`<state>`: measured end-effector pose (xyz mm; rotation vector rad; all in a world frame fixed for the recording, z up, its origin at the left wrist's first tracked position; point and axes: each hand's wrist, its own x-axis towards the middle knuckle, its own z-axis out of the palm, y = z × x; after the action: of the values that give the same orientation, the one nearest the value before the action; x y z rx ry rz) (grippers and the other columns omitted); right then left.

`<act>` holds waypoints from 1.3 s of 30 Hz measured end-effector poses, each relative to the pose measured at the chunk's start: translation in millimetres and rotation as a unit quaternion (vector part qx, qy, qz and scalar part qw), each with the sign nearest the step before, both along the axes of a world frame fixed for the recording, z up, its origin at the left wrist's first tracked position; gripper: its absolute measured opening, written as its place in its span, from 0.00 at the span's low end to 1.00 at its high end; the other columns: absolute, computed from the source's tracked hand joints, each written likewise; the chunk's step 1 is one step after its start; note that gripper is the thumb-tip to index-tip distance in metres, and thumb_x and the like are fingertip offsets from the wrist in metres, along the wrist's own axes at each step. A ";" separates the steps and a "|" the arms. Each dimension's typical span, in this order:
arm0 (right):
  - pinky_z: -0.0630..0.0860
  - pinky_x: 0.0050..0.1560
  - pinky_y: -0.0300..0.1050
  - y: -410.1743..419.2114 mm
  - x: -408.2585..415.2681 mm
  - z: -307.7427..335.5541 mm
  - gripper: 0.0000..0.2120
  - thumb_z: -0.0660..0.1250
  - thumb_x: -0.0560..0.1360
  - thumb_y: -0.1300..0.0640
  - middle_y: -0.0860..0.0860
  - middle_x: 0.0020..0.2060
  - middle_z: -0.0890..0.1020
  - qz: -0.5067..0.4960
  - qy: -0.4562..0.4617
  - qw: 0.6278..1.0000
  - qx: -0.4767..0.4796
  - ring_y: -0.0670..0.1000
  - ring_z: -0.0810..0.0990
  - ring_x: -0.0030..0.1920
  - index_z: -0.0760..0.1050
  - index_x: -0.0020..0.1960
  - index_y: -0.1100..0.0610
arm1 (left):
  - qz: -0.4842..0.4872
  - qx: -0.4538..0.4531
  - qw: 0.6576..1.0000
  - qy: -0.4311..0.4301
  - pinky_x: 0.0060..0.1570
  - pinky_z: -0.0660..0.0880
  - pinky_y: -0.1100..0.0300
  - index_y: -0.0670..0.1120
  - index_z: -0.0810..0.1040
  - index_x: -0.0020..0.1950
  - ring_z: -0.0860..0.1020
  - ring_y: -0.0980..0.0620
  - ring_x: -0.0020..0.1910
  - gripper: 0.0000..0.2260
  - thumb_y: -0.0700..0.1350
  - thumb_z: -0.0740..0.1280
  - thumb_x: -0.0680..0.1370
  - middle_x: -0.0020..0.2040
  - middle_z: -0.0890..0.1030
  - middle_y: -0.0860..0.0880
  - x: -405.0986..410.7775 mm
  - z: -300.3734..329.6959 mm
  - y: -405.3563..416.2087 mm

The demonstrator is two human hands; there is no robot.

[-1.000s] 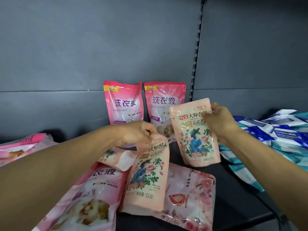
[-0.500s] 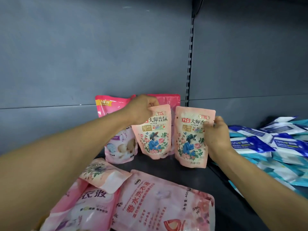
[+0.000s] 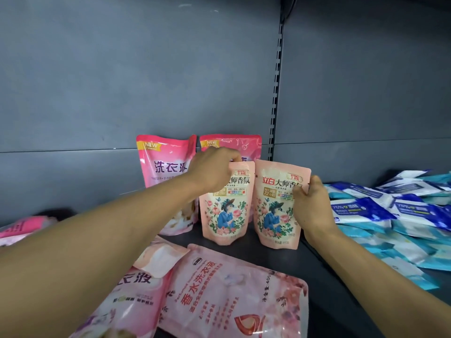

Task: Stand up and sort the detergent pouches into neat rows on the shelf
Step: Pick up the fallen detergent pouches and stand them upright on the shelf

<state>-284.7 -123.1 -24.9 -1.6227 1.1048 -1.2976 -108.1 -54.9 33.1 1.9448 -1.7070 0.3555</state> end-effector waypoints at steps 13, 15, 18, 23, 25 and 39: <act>0.60 0.69 0.45 46.1 -15.7 17.3 0.34 0.70 0.73 0.59 0.54 0.70 0.60 -0.016 0.106 0.980 -0.169 0.52 0.59 0.72 0.55 0.72 0.56 | 0.019 0.042 0.999 0.026 0.63 0.70 0.49 0.49 0.65 0.70 0.72 0.46 0.64 0.27 0.42 0.70 0.73 0.64 0.75 0.48 19.6 14.7 56.6; 0.56 0.64 0.36 67.3 -12.8 25.4 0.32 0.70 0.73 0.61 0.52 0.68 0.60 -0.015 0.118 0.961 -0.250 0.49 0.58 0.70 0.57 0.71 0.56 | 0.041 0.044 0.997 0.043 0.63 0.69 0.53 0.46 0.65 0.69 0.72 0.46 0.64 0.26 0.42 0.69 0.74 0.65 0.74 0.46 32.6 16.8 76.0; 0.60 0.59 0.34 93.8 6.3 31.0 0.23 0.68 0.74 0.60 0.48 0.62 0.66 0.076 0.172 0.939 -0.288 0.46 0.66 0.64 0.65 0.65 0.53 | 0.094 0.112 0.987 0.071 0.54 0.68 0.61 0.44 0.64 0.69 0.73 0.45 0.62 0.23 0.43 0.67 0.76 0.63 0.74 0.45 56.7 10.2 110.7; 0.73 0.57 0.45 112.8 59.5 25.2 0.16 0.63 0.77 0.54 0.50 0.60 0.72 0.260 0.332 0.897 -0.129 0.50 0.74 0.57 0.68 0.63 0.55 | 0.185 0.310 0.930 0.061 0.56 0.68 0.60 0.43 0.66 0.70 0.72 0.47 0.63 0.22 0.49 0.62 0.79 0.67 0.71 0.45 94.2 -20.9 150.9; 0.72 0.58 0.46 115.4 75.8 19.7 0.15 0.60 0.78 0.54 0.51 0.59 0.73 0.288 0.398 0.865 -0.101 0.51 0.74 0.57 0.68 0.64 0.56 | 0.194 0.371 0.907 0.044 0.53 0.70 0.59 0.39 0.69 0.68 0.74 0.48 0.57 0.20 0.50 0.59 0.80 0.66 0.74 0.43 106.4 -33.4 152.3; 0.75 0.39 0.42 98.3 88.3 -14.7 0.10 0.57 0.80 0.54 0.55 0.47 0.81 0.217 0.565 0.796 -0.011 0.52 0.79 0.43 0.73 0.53 0.59 | 0.211 0.326 0.904 0.177 0.39 0.76 0.59 0.40 0.79 0.48 0.78 0.50 0.40 0.06 0.41 0.69 0.74 0.41 0.79 0.48 124.3 -61.4 120.4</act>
<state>-196.4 -24.8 -39.5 -2.5433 1.1927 0.0938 16.2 65.5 -28.3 2.6576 -1.2371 -0.4736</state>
